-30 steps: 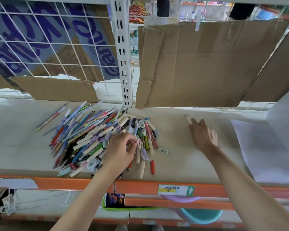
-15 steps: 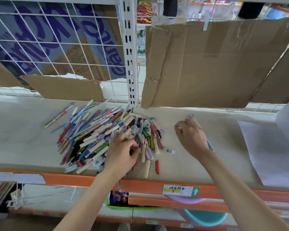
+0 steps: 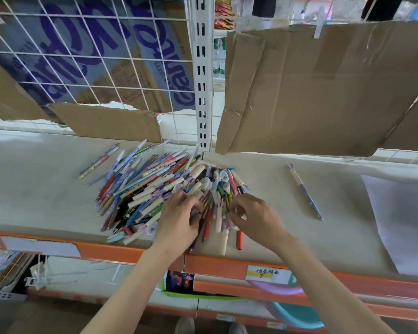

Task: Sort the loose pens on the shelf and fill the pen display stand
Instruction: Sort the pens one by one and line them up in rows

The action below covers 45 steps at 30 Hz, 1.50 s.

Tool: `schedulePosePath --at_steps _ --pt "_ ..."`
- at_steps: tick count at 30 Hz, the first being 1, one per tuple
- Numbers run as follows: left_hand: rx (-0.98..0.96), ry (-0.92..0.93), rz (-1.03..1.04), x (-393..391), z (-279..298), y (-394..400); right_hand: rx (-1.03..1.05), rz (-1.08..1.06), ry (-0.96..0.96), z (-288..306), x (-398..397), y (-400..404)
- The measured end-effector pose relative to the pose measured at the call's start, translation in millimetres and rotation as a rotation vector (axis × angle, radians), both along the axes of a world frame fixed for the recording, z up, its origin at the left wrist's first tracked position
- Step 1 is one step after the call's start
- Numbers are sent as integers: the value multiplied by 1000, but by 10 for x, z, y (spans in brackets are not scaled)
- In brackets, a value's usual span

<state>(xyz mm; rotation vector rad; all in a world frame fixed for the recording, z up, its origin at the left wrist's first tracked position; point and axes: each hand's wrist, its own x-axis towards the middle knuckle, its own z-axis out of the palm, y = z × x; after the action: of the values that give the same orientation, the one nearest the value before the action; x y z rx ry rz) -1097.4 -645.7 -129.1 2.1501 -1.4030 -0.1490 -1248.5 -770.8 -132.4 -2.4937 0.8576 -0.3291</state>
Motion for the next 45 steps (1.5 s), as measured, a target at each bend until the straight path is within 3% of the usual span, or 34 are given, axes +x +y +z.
schedulePosePath --at_steps 9,18,22,28,37,41,45 --pt "-121 35 24 97 7 137 12 -5 -30 -27 1 -17" --pt "-112 1 14 158 19 245 24 -20 -44 -3 4 -1" --pt "-16 -52 2 75 -32 238 63 -11 -97 15 53 75" --pt "10 35 59 101 -57 226 37 -92 134 46 176 164" --pt "-35 94 50 192 -20 242 87 -175 155 78 218 137" --pt "-29 108 41 269 23 242 137 -187 153 95 217 108" --pt "-35 36 30 229 64 229 329 -207 8 79 187 58"
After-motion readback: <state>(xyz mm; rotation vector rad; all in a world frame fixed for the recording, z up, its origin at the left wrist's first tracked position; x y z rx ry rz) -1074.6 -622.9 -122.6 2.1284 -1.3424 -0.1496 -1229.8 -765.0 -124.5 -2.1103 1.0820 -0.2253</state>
